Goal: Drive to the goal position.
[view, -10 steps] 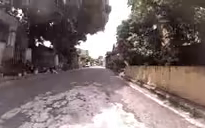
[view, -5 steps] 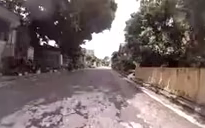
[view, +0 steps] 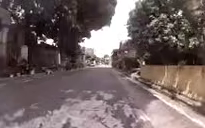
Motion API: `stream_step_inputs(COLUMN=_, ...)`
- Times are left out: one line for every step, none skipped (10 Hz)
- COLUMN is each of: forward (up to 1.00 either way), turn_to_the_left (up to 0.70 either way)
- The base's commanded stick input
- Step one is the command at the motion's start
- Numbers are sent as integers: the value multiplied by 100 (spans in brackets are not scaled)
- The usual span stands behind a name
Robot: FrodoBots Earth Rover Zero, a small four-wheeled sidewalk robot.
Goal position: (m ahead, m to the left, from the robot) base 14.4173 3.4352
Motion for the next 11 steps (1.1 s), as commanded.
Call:
stream_step_inputs(forward=100, turn_to_the_left=0)
stream_step_inputs(forward=100, turn_to_the_left=0)
stream_step_inputs(forward=100, turn_to_the_left=0)
stream_step_inputs(forward=100, turn_to_the_left=0)
stream_step_inputs(forward=100, turn_to_the_left=0)
stream_step_inputs(forward=100, turn_to_the_left=0)
stream_step_inputs(forward=100, turn_to_the_left=0)
stream_step_inputs(forward=100, turn_to_the_left=0)
stream_step_inputs(forward=100, turn_to_the_left=0)
stream_step_inputs(forward=100, turn_to_the_left=0)
stream_step_inputs(forward=100, turn_to_the_left=0)
